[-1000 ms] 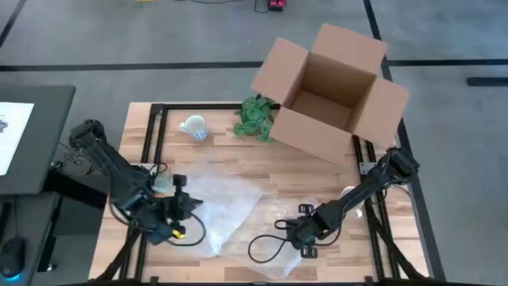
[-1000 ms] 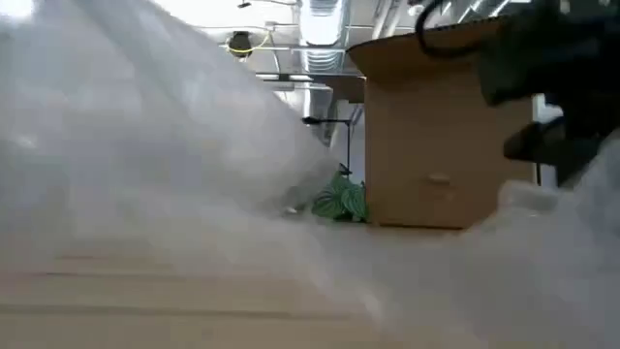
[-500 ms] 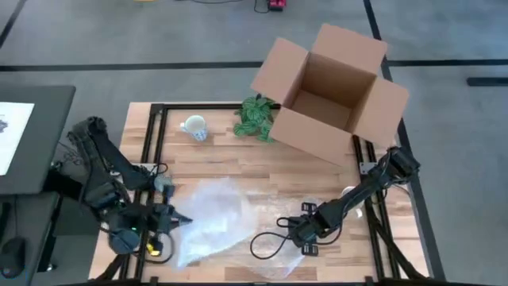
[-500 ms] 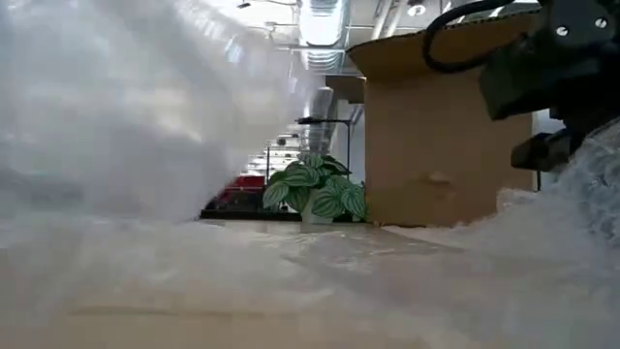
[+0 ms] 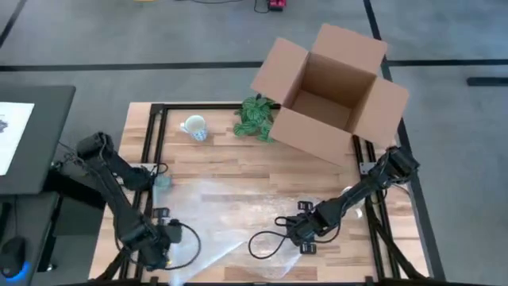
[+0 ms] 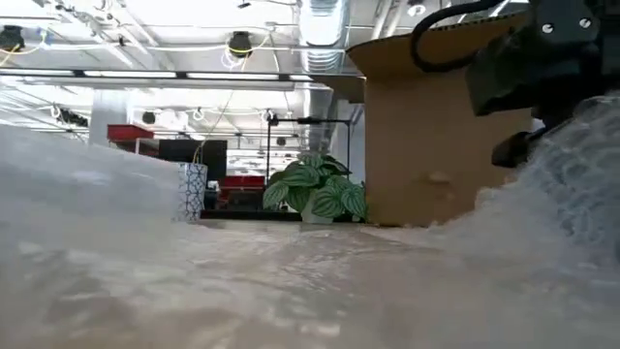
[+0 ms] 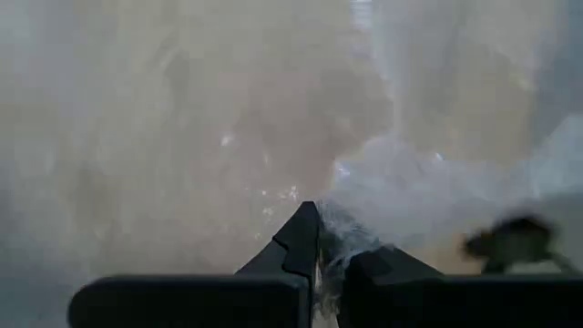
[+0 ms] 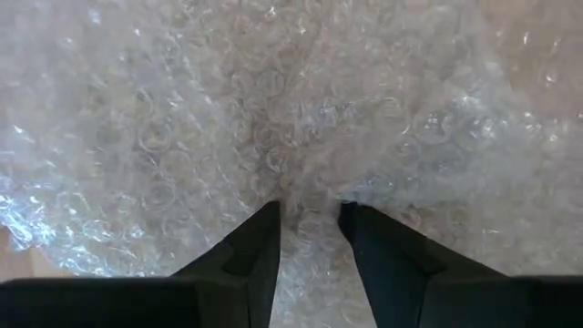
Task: Wrap mug
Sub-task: Prepare the bubble wrap
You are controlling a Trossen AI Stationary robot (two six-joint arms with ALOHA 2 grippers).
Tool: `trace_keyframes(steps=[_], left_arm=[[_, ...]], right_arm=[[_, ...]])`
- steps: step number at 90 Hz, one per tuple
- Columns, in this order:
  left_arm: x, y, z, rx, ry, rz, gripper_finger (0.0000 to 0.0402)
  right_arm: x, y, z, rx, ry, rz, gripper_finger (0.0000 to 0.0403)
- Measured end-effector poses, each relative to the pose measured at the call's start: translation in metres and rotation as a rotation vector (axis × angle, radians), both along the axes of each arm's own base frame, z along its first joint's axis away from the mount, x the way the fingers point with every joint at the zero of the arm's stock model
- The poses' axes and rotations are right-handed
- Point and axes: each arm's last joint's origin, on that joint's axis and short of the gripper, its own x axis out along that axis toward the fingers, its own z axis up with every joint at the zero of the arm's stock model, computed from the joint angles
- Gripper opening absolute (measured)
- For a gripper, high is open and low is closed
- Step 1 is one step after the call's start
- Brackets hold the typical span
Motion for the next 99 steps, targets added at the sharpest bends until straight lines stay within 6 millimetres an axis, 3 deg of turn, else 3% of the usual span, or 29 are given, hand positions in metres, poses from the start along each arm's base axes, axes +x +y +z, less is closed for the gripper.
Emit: trace_keyframes(steps=[21, 49, 72, 89, 99], left_arm=[[-0.022, 0.001, 0.006, 0.031, 0.012, 0.178, 0.0010], [-0.044, 0.011, 0.032, -0.100, -0.096, 0.336, 0.0089], [-0.046, 0.021, 0.069, -0.437, -0.288, 0.375, 0.0112], [-0.036, 0.032, 0.073, -0.359, -0.464, 0.332, 0.0102], [-0.026, 0.027, 0.062, -0.277, -0.425, 0.292, 0.0101]], right_arm=[[0.001, -0.017, 0.005, -0.159, 0.049, 0.034, 0.0123], [0.002, -0.028, 0.040, -0.427, 0.148, 0.014, 0.0123], [0.007, -0.022, 0.064, -0.481, 0.121, 0.023, 0.0123], [0.008, -0.017, 0.075, -0.490, 0.103, 0.037, 0.0123], [0.009, -0.017, 0.076, -0.487, 0.098, 0.036, 0.0123]])
